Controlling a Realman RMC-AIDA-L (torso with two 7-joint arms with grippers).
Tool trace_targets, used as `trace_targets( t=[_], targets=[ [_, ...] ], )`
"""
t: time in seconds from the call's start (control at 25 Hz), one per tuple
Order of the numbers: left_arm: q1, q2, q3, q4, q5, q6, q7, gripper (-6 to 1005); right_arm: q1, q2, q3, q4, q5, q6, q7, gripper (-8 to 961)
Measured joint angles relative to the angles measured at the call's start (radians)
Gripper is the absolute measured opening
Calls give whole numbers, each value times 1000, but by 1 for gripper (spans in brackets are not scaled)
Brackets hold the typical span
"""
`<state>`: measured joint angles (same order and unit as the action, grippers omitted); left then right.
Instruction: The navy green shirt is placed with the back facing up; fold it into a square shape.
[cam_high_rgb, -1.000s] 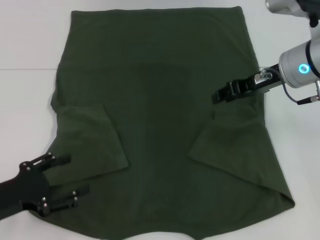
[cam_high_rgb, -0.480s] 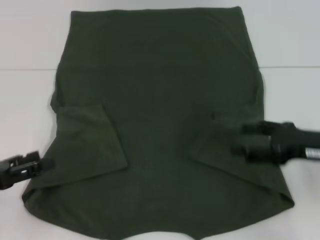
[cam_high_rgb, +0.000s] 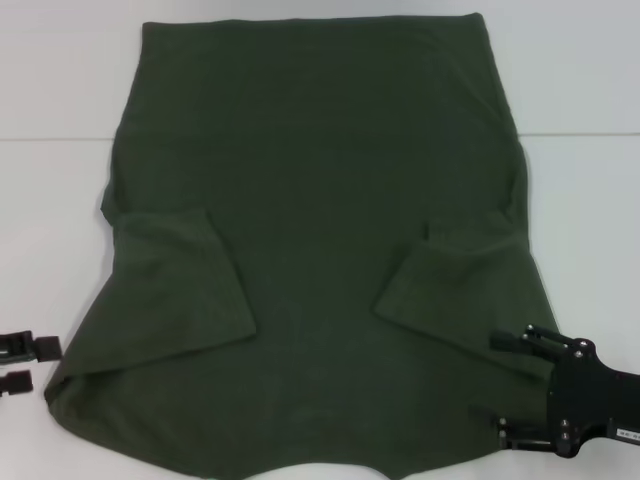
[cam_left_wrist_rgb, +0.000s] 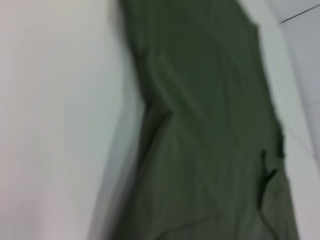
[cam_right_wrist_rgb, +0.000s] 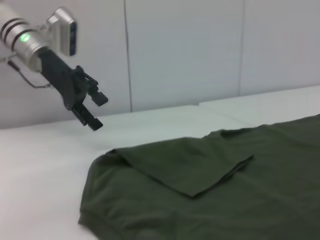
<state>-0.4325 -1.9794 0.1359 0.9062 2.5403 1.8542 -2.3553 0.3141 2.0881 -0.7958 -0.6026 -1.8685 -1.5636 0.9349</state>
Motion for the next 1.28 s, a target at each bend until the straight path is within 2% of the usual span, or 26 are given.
trace_targets(
  t=[0.24,0.6,1.28],
  targets=[
    [-39,8,30,-68,66,-64,-49,848,7,0,-3,3,-11,1,-10,923],
    [-66,21,61,-90,145,-132,-36,848,8,0,-4,4,-15,2,-12,923],
    [-78,23,76,-150,158,-205,-48,848,22,2,-4,4,-38,9,-15,924]
  ],
)
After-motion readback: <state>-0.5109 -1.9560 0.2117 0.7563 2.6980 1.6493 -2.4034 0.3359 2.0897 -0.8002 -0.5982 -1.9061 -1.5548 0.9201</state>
